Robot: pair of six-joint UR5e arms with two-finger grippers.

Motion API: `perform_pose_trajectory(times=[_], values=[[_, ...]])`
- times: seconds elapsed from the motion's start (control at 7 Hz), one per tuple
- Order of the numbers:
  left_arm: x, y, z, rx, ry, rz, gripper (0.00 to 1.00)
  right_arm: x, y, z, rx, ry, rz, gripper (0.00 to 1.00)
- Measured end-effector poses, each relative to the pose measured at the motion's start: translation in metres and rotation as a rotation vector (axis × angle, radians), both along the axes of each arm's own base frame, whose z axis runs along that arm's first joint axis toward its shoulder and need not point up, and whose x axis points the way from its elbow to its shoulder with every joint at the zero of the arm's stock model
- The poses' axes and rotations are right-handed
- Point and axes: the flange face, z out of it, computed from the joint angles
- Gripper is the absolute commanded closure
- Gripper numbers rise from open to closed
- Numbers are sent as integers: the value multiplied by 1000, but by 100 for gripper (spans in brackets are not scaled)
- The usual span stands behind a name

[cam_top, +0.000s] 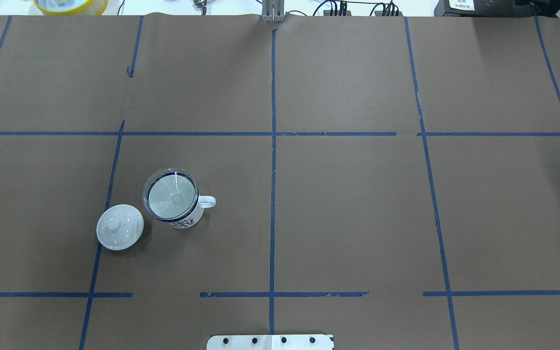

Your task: Remove funnel from cup

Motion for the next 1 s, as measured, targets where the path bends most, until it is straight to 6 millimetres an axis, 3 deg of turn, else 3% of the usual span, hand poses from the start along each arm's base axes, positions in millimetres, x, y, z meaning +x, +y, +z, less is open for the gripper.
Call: perform_pose_trajectory(times=[0.14, 0.43, 0.57, 0.71, 1.0], values=[[1, -16, -16, 108, 1, -6, 0, 0, 0, 0, 0, 0, 0, 0], [4, -30, -29, 166, 45, -98, 0, 0, 0, 0, 0, 0, 0, 0], [21, -33, -38, 193, 76, -104, 0, 0, 0, 0, 0, 0, 0, 0], [67, -34, -49, 197, 119, -59, 0, 0, 0, 0, 0, 0, 0, 0], [188, -24, -92, 42, 208, -60, 0, 0, 0, 0, 0, 0, 0, 0]])
